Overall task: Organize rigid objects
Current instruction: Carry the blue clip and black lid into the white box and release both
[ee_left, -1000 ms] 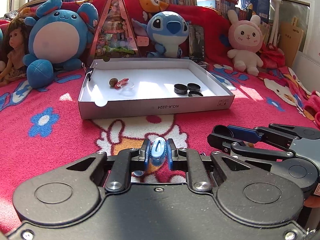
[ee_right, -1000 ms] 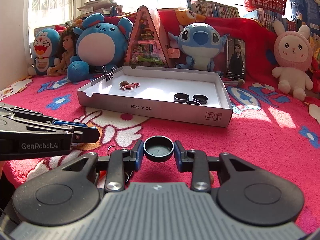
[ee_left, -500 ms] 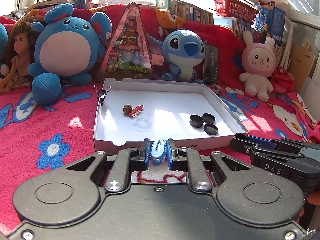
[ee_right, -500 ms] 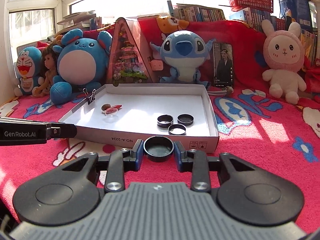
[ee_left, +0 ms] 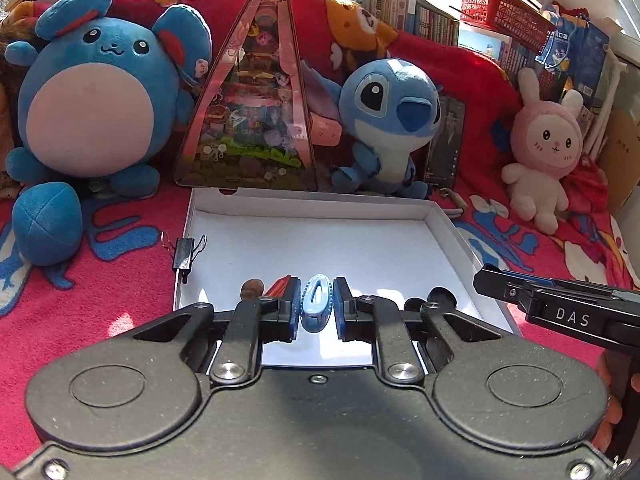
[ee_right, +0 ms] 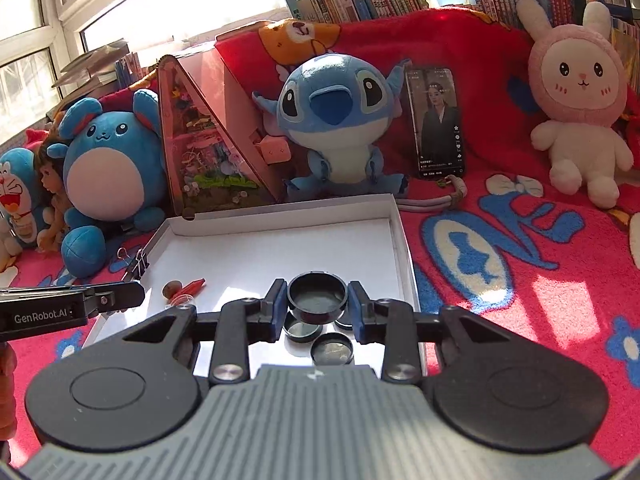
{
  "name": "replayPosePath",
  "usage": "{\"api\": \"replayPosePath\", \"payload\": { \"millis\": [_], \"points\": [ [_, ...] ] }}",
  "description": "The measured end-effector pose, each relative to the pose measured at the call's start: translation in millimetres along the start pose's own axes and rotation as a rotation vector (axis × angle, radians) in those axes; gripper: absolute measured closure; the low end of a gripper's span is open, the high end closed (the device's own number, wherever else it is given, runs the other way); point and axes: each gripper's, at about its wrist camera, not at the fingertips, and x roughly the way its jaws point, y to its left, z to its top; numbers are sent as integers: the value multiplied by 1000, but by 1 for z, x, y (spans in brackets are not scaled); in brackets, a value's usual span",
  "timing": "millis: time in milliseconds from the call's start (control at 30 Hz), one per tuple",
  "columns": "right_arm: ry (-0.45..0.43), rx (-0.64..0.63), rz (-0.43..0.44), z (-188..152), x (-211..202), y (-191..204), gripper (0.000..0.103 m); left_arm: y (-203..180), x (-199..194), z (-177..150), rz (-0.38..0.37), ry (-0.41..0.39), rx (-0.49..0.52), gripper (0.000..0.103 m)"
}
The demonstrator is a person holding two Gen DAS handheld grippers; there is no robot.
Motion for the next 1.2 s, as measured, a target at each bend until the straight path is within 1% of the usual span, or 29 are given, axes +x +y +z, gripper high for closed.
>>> {"api": "replayPosePath", "payload": {
  "millis": [67,167,333,400,567,733,1200],
  "points": [
    [24,15,-8,8,12,0,65,1,10,11,4,0,8,87],
    [53,21,-24,15,28,1,66,6,28,23,15,26,-22,87],
    [135,31,-26,20,58,0,65,16,55,29,76,68,-54,87],
    [151,36,-36,19,66,-1,65,19,64,28,94,78,-57,87],
    [164,24,-58,17,79,0,65,22,77,25,122,96,-64,87],
    [171,11,-57,17,84,3,65,23,83,22,120,109,-75,87],
    [196,-35,-48,10,95,13,65,19,90,19,138,120,-55,87]
  ]
}}
